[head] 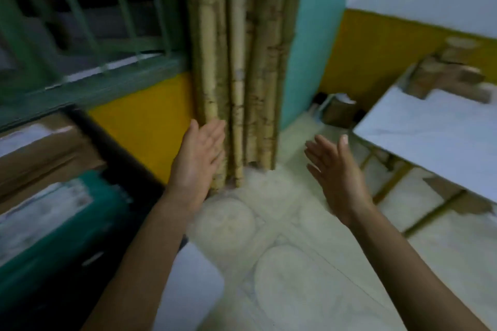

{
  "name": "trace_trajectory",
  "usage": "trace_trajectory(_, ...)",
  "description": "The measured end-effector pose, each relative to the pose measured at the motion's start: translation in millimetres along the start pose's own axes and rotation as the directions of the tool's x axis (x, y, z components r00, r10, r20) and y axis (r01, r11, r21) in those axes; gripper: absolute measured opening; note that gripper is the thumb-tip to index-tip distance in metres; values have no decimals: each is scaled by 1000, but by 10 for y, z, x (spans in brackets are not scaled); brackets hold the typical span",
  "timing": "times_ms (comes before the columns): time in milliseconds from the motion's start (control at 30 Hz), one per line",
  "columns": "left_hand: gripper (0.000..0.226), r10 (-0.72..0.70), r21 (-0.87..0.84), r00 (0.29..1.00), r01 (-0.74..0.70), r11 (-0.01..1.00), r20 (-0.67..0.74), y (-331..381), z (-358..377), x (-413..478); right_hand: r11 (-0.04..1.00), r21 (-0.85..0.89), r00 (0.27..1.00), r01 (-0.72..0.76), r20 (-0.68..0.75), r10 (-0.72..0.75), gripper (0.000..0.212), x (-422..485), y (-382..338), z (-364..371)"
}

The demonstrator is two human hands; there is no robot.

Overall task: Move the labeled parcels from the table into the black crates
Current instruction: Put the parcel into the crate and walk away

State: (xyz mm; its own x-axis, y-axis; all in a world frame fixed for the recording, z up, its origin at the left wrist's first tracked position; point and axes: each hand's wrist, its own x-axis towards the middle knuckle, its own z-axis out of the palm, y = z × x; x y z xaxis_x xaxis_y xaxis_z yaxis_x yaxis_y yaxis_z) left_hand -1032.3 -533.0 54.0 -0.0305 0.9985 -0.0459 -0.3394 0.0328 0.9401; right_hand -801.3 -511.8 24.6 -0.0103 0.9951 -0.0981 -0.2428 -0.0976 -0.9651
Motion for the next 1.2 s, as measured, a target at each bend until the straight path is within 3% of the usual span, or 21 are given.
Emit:
trace_trajectory(200,61,-149,14,967,149,989,208,-870,2086,305,991,92,942,94,-332,-58,61,-465,-576,-2235)
trace_trajectory(433,56,-223,139,894,183,973,389,-1857,4090,233,980,70,792,186,-601,-108,63,-1096,-1005,-4334)
trace_trajectory(733,59,-283,200,807,207,958,518,-2695,5873,469,965,102,681,241,-726,-93,62,-1092,-1081,-5903)
trace_trajectory(1033,51,-352,107,750,355,929,560,-3618,7814,1444,960,121,621,254,-781,-66,65,-246,-1495,-7641)
trace_trajectory(1200,49,-371,137,740,359,923,561,-3882,8712,1999,951,153,605,268,-795,-43,64,276,-1749,-8494)
